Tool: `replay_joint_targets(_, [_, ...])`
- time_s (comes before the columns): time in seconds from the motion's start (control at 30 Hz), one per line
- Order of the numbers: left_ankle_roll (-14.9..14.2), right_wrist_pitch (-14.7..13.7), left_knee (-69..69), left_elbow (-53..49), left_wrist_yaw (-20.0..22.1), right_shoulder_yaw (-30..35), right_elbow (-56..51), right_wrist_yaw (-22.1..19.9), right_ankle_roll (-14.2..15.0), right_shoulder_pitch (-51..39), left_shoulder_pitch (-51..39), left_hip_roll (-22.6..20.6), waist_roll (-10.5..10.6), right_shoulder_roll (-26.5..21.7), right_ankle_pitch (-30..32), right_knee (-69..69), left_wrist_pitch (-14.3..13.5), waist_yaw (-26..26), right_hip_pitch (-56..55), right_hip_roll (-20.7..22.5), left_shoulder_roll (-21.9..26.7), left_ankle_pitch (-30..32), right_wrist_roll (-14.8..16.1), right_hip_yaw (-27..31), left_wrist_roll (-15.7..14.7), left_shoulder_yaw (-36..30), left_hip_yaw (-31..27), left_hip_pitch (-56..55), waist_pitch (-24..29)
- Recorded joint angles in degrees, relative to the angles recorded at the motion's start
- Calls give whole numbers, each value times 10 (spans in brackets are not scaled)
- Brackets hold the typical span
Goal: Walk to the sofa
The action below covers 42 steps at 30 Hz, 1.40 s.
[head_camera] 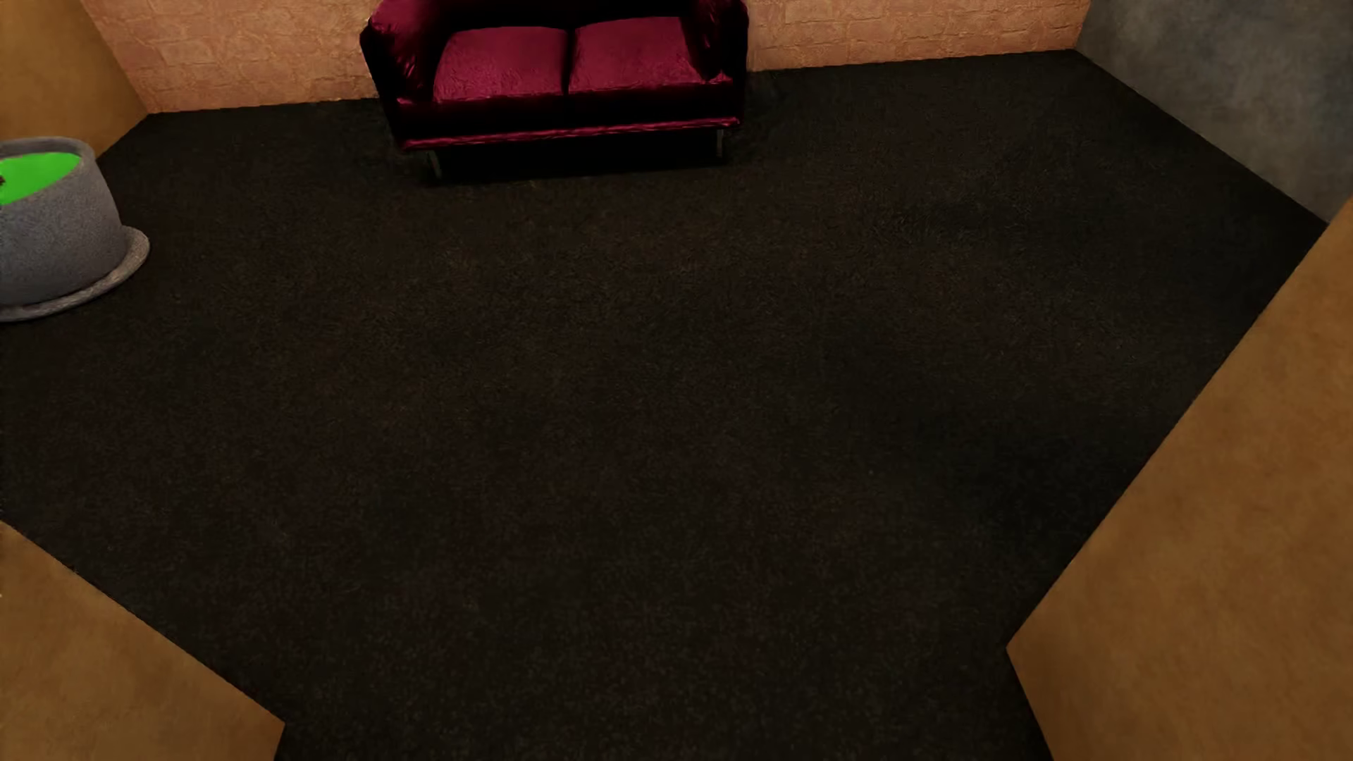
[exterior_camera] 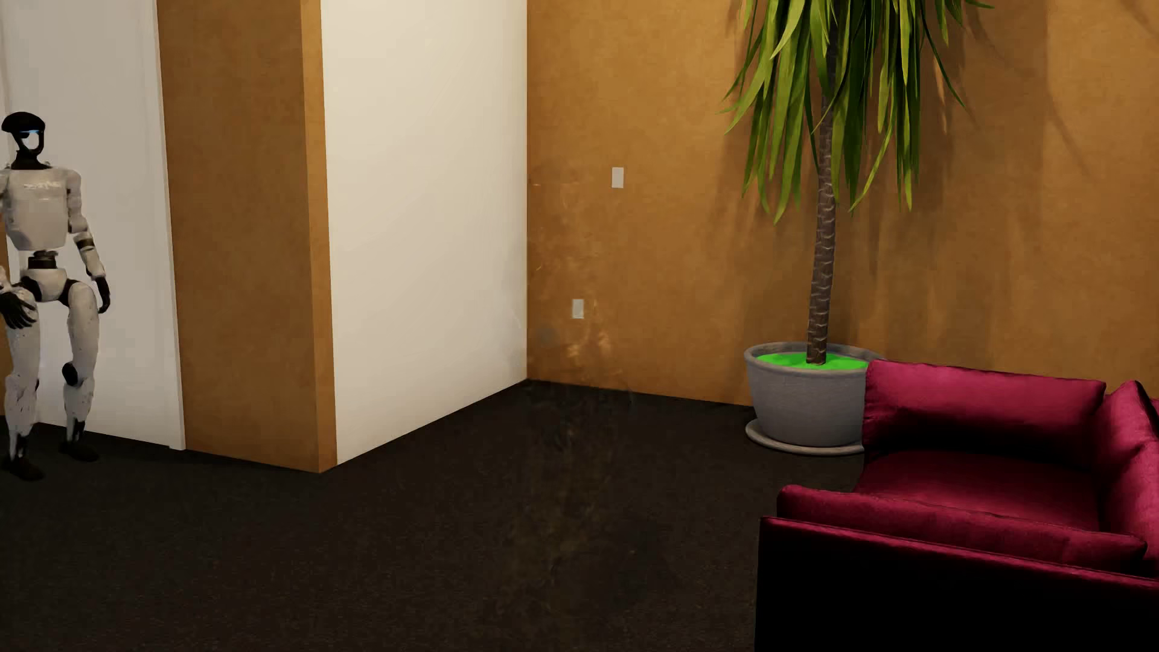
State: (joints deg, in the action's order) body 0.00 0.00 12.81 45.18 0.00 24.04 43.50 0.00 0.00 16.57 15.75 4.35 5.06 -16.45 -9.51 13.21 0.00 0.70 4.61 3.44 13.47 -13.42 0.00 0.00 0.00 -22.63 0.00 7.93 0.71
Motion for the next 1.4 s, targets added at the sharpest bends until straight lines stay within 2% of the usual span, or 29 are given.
replay_joint_targets(0.53, [0,0,1,-2,0,4,-1,0,0,-4,-4,2,1,-2,-3,1,0,0,-1,1,2,-3,0,0,0,-2,0,-1,-1])
replay_joint_targets(0.57, [0,0,5,-2,0,4,-1,0,0,-4,-4,2,0,-2,-25,5,0,0,-4,1,2,-1,0,0,0,-2,0,-4,1])
replay_joint_targets(0.6, [0,0,-2,-1,0,4,0,0,0,-5,-4,1,0,-1,-81,135,0,1,-22,3,2,-1,0,0,0,0,0,-16,1])
replay_joint_targets(0.63, [0,0,123,2,0,5,-2,0,0,-4,-5,-1,0,-2,-91,124,0,2,-48,5,3,-20,0,0,0,-1,0,-35,2])
replay_joint_targets(0.67, [0,0,141,-6,0,14,3,0,0,-4,4,-2,-3,3,-60,125,0,1,-65,11,-1,-43,0,0,0,22,0,-53,8])
replay_joint_targets(0.8, [0,0,147,-13,0,0,1,0,0,19,29,4,-6,12,-66,154,0,-7,-62,10,2,-126,0,0,0,20,0,-13,10])
replay_joint_targets(0.97, [0,0,156,-6,0,-10,5,0,0,24,50,5,-6,5,-126,156,0,-9,-48,17,6,-162,0,0,0,48,0,-1,1])
replay_joint_targets(1.07, [0,0,314,-24,0,-12,0,0,0,19,43,24,14,-7,-158,160,0,5,-50,35,2,-119,0,0,0,55,0,-127,9])
replay_joint_targets(1.13, [0,0,459,-9,0,-16,-3,0,0,3,30,20,26,-9,-166,160,0,10,-41,46,-7,-115,0,0,0,59,0,-243,26])
replay_joint_targets(1.2, [0,0,526,0,0,-37,-13,0,0,-19,35,13,26,1,-189,139,0,36,-24,42,-13,-110,0,0,0,68,0,-346,29])
replay_joint_targets(1.3, [0,0,444,16,0,-67,-101,0,0,-45,64,10,13,15,-222,111,0,79,23,20,-11,-64,0,0,0,84,0,-446,37])
replay_joint_targets(1.4, [0,0,310,55,0,-85,-223,0,0,-89,82,27,9,22,-267,111,0,91,77,12,-7,16,0,0,0,103,0,-495,58])
